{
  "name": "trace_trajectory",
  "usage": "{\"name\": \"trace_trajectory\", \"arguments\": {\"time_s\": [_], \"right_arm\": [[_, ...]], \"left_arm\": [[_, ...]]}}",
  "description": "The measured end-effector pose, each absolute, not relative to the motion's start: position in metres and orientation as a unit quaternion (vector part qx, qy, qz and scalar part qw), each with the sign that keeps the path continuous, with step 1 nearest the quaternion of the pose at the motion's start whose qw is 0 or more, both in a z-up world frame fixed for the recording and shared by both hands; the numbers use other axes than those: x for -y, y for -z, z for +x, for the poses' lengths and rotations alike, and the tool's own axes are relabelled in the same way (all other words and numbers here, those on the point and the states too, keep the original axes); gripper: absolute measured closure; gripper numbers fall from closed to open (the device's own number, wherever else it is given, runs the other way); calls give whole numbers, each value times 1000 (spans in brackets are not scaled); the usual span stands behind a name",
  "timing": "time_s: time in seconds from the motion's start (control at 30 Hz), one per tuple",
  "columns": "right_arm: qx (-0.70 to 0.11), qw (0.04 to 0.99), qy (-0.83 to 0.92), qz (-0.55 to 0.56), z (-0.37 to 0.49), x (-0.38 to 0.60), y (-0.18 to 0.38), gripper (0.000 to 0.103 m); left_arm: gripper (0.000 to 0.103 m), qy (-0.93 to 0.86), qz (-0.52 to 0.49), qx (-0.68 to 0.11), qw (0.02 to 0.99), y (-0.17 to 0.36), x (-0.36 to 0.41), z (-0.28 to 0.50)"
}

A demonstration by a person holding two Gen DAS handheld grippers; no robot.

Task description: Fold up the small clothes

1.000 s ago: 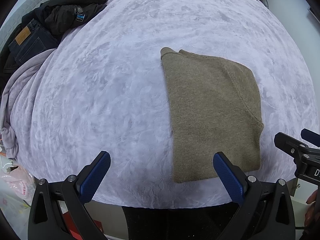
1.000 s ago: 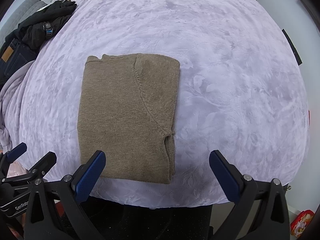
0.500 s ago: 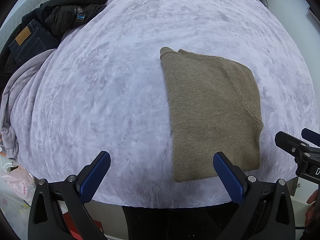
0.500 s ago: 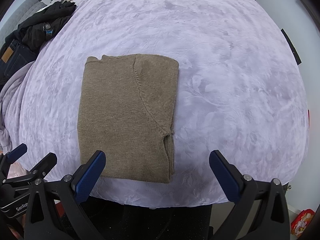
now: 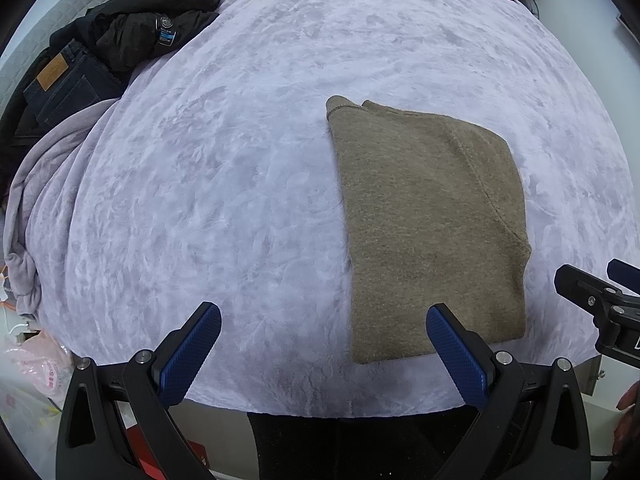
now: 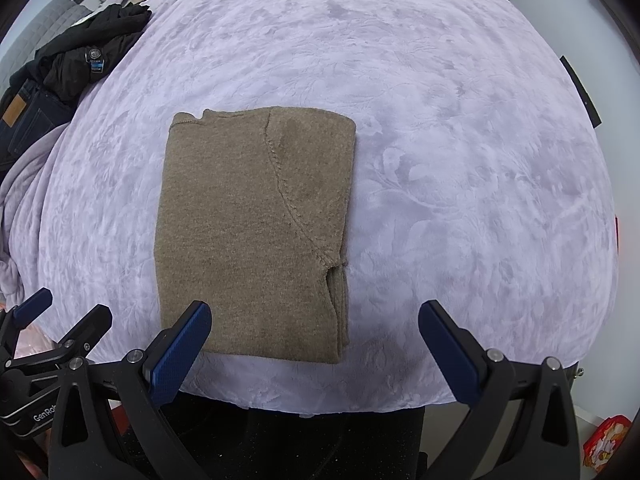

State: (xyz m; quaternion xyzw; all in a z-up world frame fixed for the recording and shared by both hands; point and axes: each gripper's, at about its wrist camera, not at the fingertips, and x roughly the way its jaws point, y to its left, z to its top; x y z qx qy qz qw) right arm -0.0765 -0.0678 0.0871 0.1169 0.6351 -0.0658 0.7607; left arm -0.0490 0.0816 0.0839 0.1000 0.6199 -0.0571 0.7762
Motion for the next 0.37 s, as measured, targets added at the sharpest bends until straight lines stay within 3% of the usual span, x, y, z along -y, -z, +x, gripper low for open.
{"name": "trace_trajectory", "arguments": {"time_s": [0.37], "right_arm": [[-639,757,69,118,-82,65,-84,0]], "left_arm": [[0,58,106,-612,782,-82,-83,-49]]}}
